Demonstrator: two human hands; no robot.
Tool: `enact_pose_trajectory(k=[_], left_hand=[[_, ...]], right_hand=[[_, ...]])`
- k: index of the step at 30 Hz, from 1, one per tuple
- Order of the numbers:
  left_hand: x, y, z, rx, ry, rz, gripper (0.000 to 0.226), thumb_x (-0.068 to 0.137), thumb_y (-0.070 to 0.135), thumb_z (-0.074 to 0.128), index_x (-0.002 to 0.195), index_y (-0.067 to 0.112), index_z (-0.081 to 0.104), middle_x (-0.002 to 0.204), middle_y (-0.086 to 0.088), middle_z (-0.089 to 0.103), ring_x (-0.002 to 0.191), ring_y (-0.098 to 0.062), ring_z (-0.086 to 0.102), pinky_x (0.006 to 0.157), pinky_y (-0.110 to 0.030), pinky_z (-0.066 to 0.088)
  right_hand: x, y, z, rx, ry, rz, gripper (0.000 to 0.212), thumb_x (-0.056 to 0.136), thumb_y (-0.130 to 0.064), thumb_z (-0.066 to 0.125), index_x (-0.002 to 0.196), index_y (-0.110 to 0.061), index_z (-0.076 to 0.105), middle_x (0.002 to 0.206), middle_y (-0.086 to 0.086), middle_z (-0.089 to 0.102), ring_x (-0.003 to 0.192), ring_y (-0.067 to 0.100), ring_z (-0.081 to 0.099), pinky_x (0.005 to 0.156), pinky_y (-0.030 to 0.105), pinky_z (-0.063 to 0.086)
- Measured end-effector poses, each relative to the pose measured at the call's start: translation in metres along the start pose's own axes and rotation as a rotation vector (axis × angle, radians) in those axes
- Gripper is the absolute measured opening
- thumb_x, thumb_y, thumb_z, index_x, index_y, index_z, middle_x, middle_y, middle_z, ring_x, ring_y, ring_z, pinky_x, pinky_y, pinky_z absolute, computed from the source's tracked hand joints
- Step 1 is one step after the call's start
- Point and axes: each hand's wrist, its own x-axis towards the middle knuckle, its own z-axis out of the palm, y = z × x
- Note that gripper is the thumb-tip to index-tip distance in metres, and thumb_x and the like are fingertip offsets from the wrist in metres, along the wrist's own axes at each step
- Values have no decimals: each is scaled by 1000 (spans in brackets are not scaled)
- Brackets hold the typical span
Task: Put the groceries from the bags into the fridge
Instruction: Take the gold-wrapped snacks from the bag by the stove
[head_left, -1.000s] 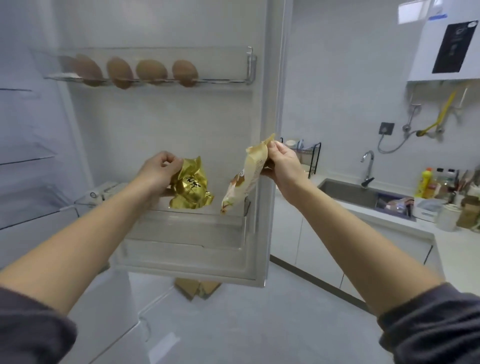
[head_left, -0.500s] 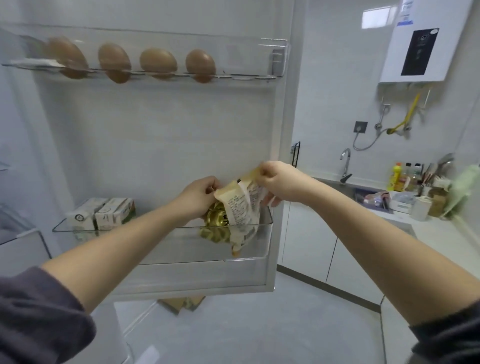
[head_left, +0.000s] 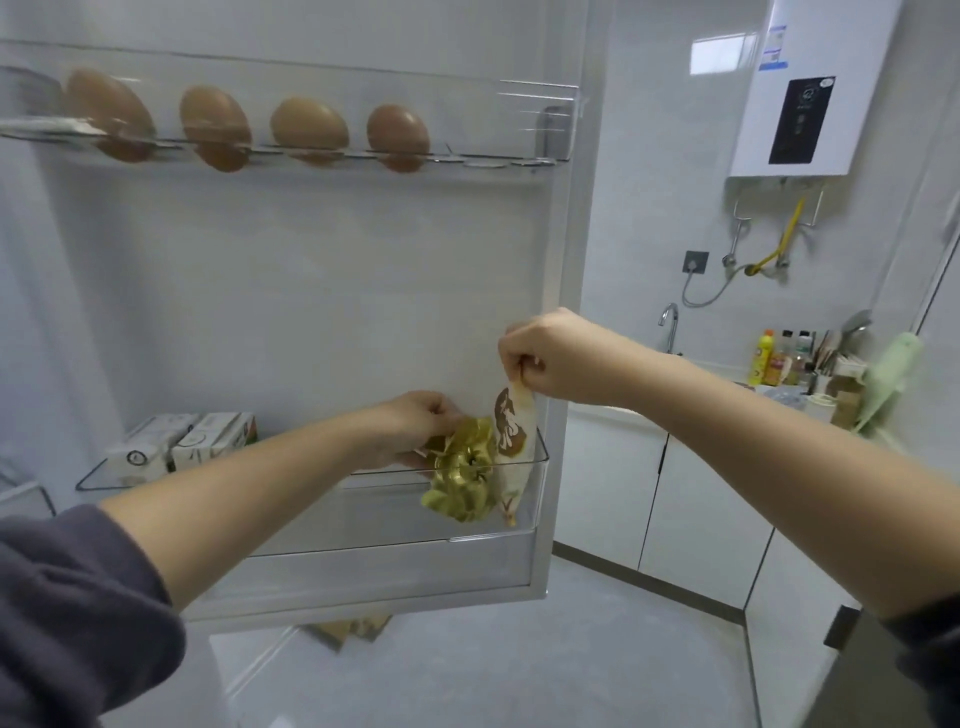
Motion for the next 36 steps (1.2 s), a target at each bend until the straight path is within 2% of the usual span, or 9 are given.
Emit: enact_pose_trajectory(k=[4, 9, 12, 15, 20, 24, 27, 31, 36], left_hand=[[-2, 1, 6, 218, -132, -92, 25, 103, 21, 45, 119, 5, 56, 105, -15, 65, 87, -26, 65, 83, -42, 59], [-8, 8, -5, 468, -219, -225, 38, 97, 30, 56, 124, 4, 49, 104, -16, 63, 84, -36, 71, 69, -42, 61], [-13, 8, -13, 434, -199, -279, 50, 92, 28, 66, 128, 1, 44, 122, -11, 40, 81, -37, 72, 72, -39, 61], [-15, 10, -5, 320, -204, -300, 42, 90, 11, 68, 124, -5, 50, 121, -15, 44, 95, -42, 68, 74, -38, 60], [-6, 15, 12, 264, -255, -329, 42, 89, 10, 68, 125, -8, 54, 130, -20, 55, 104, -37, 66, 74, -37, 60], [-7, 16, 11, 289, -262, -326, 39, 89, 15, 69, 121, -5, 58, 123, -18, 62, 98, -34, 69, 73, -34, 60], [-10, 16, 10, 366, -244, -274, 36, 90, 30, 69, 110, 3, 58, 114, -15, 63, 82, -33, 71, 66, -33, 61], [-16, 15, 8, 518, -184, -219, 57, 90, 54, 57, 119, 5, 53, 117, -11, 59, 87, -29, 69, 68, -34, 59], [-29, 18, 7, 655, 7, -108, 66, 93, 55, 51, 140, 11, 38, 124, -9, 56, 97, -25, 65, 74, -36, 58]], right_hand=[[-8, 4, 6, -27, -82, 43, 24, 73, 8, 44, 69, -9, 61, 77, 4, 63, 68, 22, 55, 64, 36, 50], [-14, 4, 5, -8, -103, 79, 27, 75, 8, 42, 75, -11, 61, 85, 4, 63, 73, 21, 52, 69, 35, 47], [-17, 2, 4, 11, -132, 87, 30, 78, 8, 42, 75, -18, 57, 89, 1, 62, 77, 18, 52, 69, 26, 42], [-19, 4, 5, 29, -104, 105, 28, 78, 7, 45, 75, -16, 59, 87, 1, 61, 76, 15, 51, 67, 17, 39], [-21, 5, 8, 39, -47, 125, 25, 78, 6, 47, 75, -11, 65, 85, -2, 60, 75, 15, 52, 74, 35, 48], [-25, 3, 10, 37, -84, 135, 32, 84, 3, 43, 79, -21, 64, 99, -5, 58, 88, 19, 57, 80, 41, 49], [-30, 2, 11, -34, -77, 145, 39, 91, 2, 39, 96, -24, 67, 121, -5, 56, 97, 21, 59, 79, 41, 51], [-39, 0, 13, -69, -46, 159, 45, 94, 1, 38, 122, -26, 60, 136, -4, 47, 97, 19, 60, 76, 40, 54], [-54, 1, 14, -107, -12, 161, 56, 91, 5, 43, 134, -29, 51, 148, -2, 37, 103, 21, 62, 73, 40, 57]])
